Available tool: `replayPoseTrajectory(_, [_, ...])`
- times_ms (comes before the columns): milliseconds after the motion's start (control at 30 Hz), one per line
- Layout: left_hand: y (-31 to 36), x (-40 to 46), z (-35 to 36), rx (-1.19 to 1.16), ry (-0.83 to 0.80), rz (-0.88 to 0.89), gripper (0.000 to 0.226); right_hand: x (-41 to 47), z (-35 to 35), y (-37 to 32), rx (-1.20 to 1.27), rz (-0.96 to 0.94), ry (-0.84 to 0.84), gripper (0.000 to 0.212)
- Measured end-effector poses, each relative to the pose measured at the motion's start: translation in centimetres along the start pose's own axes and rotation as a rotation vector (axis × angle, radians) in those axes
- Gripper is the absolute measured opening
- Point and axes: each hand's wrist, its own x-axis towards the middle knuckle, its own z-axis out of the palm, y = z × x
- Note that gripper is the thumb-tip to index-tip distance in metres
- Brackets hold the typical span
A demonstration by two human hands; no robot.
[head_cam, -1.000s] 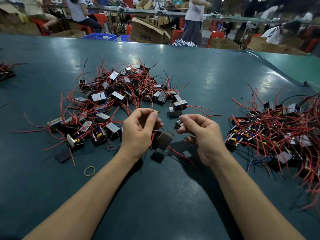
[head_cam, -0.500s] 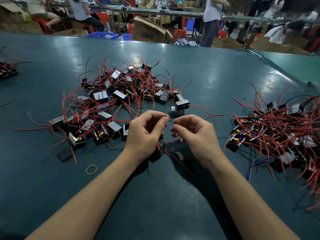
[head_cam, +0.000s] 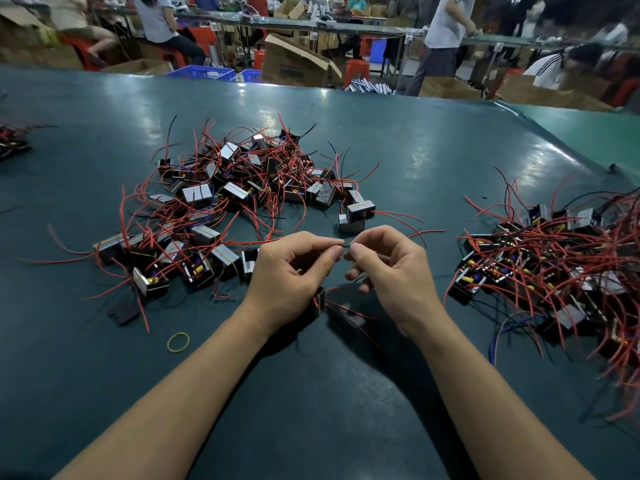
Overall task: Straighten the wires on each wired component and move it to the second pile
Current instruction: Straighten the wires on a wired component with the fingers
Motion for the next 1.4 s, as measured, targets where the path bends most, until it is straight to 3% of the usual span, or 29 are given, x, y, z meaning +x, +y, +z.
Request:
replayPoseTrajectory(367, [0.1,0.2,-0.13,0.124,0.014,0.132,0.013,-0.04,-0.15,0.16,-0.091,-0.054,-0.008,0.012])
replayPoseTrajectory(533, [0.11,0.22,-0.15,0.15,0.005,0.137,0.011,0.19,-0.54,0.43,-0.155,0.008,-0.03,0.015])
replayPoseTrajectory(733, [0.12,0.35,-0.51,0.154,-0.029,0.144,0.014,0.26,-0.5,0.33,-0.017,0.074,-0.107,0.009])
replayPoseTrajectory(1200, [0.66,0.22,-0.52,0.226,-0.07,0.235,0.02,0.35,-0.65,0.42,0.019,0.107,-0.1,0.012])
replayPoseTrajectory(1400, [0.53,0.14,-0.47,0.199,-0.044,0.118,0.021,0.46,-0.45,0.34,0.042,0.08,-0.053,0.014])
